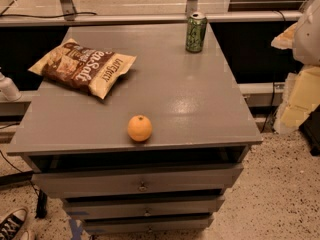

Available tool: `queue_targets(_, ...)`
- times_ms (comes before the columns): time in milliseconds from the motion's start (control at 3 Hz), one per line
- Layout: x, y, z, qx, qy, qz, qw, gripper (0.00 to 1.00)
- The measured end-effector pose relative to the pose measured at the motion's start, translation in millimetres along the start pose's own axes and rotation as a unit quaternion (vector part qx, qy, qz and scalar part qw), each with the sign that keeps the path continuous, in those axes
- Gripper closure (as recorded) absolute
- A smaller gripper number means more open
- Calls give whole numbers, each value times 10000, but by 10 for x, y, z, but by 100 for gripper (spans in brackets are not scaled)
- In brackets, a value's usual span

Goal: Move green can near brown chip bag

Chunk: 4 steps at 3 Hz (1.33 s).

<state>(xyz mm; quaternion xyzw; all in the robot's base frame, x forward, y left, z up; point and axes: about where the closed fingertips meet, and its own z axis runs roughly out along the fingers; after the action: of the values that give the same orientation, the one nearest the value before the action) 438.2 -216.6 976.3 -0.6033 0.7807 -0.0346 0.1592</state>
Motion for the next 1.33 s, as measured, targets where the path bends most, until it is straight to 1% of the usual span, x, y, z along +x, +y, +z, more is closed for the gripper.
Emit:
queue_targets(333, 0, 0, 0, 1, 0, 0, 10000, 0)
queue_targets(667, 1, -159, 121, 156, -220, 101, 9996, 0)
queue_targets(1000, 14, -553, 428, 512, -617, 214, 9965, 0)
queue_targets(1333, 1, -1106, 661, 1054, -1095, 380, 9876, 0)
